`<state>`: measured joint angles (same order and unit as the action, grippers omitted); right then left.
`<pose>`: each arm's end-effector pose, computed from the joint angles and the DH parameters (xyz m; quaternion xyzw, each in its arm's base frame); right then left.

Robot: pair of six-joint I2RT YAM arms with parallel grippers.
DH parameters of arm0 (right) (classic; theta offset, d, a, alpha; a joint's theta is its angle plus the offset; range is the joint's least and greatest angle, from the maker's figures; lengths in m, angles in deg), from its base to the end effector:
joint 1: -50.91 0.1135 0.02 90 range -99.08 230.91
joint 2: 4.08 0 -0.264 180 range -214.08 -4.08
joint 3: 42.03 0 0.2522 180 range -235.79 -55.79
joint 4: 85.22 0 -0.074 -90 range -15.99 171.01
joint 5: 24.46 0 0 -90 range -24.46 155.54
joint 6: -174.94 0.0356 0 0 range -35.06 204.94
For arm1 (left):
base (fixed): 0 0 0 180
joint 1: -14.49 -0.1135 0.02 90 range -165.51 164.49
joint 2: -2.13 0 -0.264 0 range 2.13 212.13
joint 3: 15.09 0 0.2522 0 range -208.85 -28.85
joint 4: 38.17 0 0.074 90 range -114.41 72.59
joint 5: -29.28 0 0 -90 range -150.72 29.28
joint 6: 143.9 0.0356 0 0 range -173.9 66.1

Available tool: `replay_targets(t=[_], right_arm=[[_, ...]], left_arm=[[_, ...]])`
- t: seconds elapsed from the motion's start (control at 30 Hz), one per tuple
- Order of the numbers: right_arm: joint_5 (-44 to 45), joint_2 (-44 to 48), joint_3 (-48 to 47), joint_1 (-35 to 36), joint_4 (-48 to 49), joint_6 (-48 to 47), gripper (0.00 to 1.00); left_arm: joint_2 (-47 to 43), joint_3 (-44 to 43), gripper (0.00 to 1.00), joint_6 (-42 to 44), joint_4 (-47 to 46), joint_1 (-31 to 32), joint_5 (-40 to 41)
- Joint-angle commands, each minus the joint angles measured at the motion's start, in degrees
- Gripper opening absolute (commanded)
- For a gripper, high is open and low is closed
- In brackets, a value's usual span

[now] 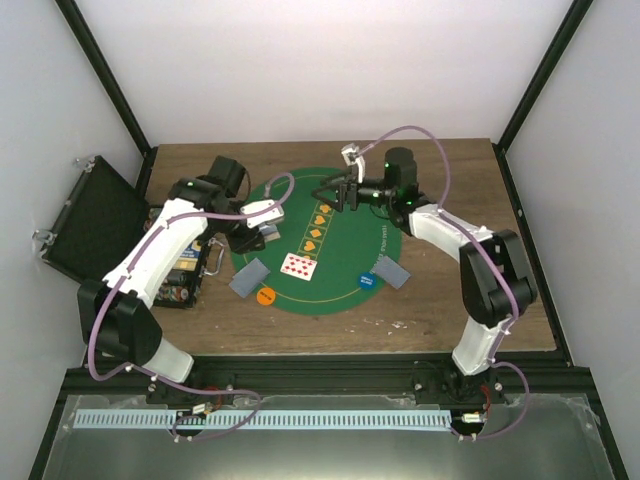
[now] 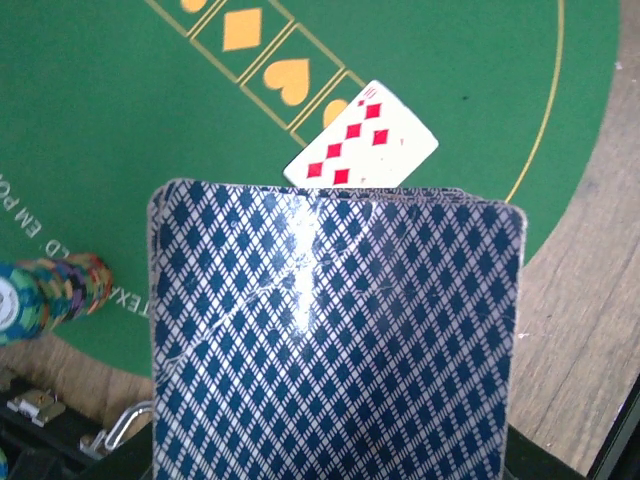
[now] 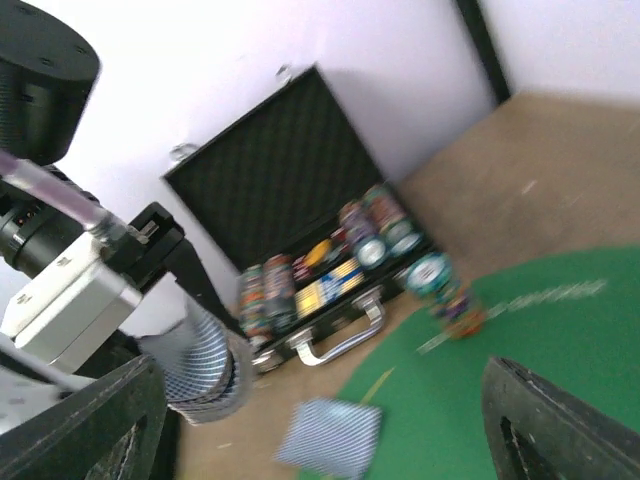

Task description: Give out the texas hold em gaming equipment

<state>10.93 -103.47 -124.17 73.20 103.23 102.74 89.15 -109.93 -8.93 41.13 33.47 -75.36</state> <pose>0.3567 0.1776 0.2847 -0.3247 0.6625 0.5254 0.4239 0.2719 -0.1030 0.3086 0.5358 0.8195 -0.0866 0.1838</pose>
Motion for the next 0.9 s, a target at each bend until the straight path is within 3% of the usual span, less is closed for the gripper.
replay_targets(t=[0.0,0.2,0.87], right_arm=[[-12.6,-5.2,-3.4,1.7,0.7,22.1,0.85],[-13.0,-10.9,-12.7,7.1,-14.2,12.0,0.85],[-13.0,-17.5,-16.9,11.8,-18.2,7.2,0.84]], left_arm=[[0.5,-2.4,0.46,1.2,1.1,2.6,-0.9],[1.6,-3.3,0.46,0.9,1.1,4.3,-0.8],[1.9,-3.6,0.46,-0.3,-0.9,4.7,-0.1]])
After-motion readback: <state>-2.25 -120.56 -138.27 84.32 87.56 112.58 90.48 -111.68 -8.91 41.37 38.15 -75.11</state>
